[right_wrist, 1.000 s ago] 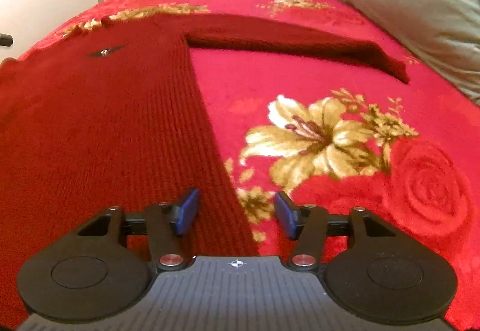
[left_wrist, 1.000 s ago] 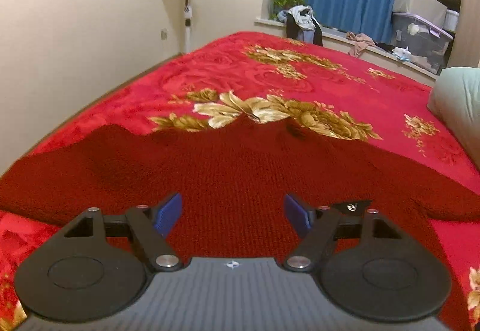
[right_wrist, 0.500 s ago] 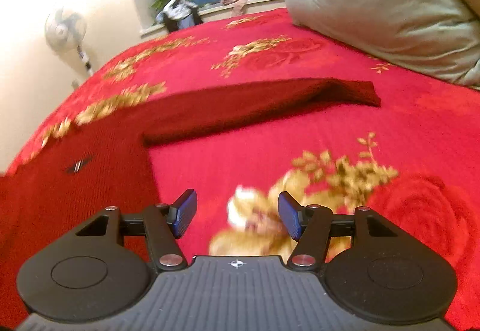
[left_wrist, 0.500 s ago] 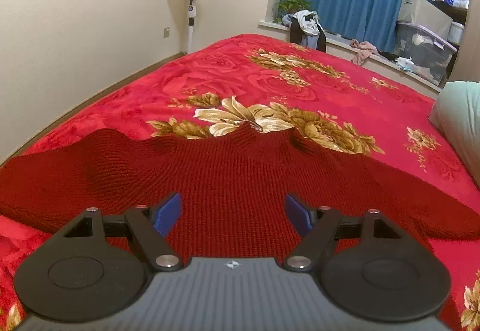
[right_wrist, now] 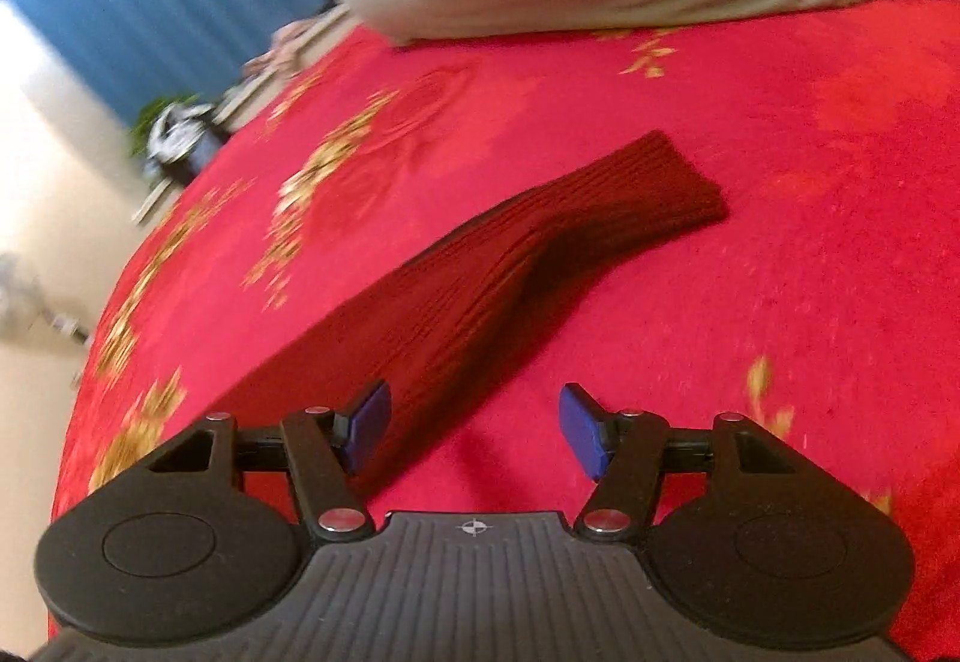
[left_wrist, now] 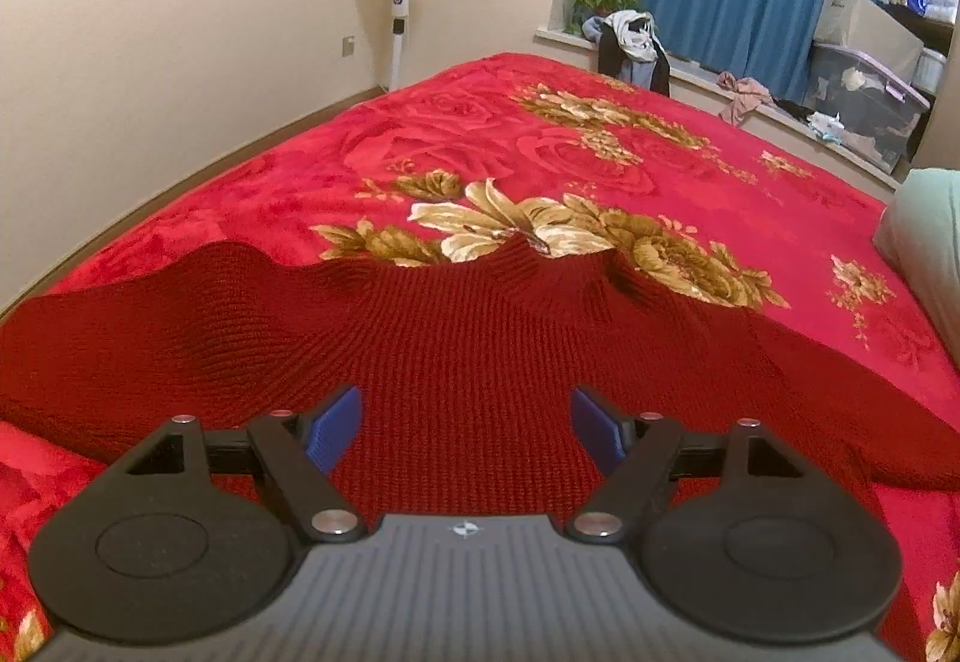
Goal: Fold small clothes
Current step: 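Grasp the sweater sleeve with the right gripper and fold it across the body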
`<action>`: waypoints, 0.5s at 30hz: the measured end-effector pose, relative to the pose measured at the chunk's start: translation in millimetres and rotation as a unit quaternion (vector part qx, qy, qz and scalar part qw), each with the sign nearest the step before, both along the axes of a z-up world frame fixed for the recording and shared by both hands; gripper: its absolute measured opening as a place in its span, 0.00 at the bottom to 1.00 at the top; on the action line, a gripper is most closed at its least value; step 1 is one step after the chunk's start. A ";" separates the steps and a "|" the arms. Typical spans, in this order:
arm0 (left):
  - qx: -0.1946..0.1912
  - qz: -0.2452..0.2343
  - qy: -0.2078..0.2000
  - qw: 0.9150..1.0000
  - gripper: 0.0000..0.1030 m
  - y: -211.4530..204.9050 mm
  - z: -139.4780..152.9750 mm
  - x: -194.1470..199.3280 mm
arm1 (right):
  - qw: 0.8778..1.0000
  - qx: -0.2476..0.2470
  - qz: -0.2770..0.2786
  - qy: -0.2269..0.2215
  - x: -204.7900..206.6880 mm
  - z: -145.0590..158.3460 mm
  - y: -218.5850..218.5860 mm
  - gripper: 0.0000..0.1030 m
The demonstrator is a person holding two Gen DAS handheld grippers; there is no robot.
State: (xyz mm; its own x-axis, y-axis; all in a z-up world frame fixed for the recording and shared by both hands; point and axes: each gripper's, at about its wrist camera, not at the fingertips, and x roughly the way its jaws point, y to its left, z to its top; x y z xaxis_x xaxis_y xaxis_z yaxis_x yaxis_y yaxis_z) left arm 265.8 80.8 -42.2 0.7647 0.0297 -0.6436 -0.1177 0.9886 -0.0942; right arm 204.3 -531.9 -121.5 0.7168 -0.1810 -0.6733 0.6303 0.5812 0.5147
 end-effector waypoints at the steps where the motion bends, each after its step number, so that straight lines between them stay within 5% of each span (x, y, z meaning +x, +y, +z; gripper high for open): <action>1: 0.002 0.000 0.004 1.000 0.79 0.4 -1.4 1.6 | 1.000 0.003 -0.005 0.003 4.7 -2.7 -3.3 0.62; 11: -0.008 -0.009 0.016 1.000 0.79 1.1 -3.5 5.2 | 0.997 -0.021 -0.063 0.033 34.1 -9.1 -2.9 0.60; 15: -0.013 -0.009 0.013 1.000 0.79 3.6 -1.5 4.1 | 0.996 -0.046 -0.064 0.044 40.9 -5.1 4.6 0.27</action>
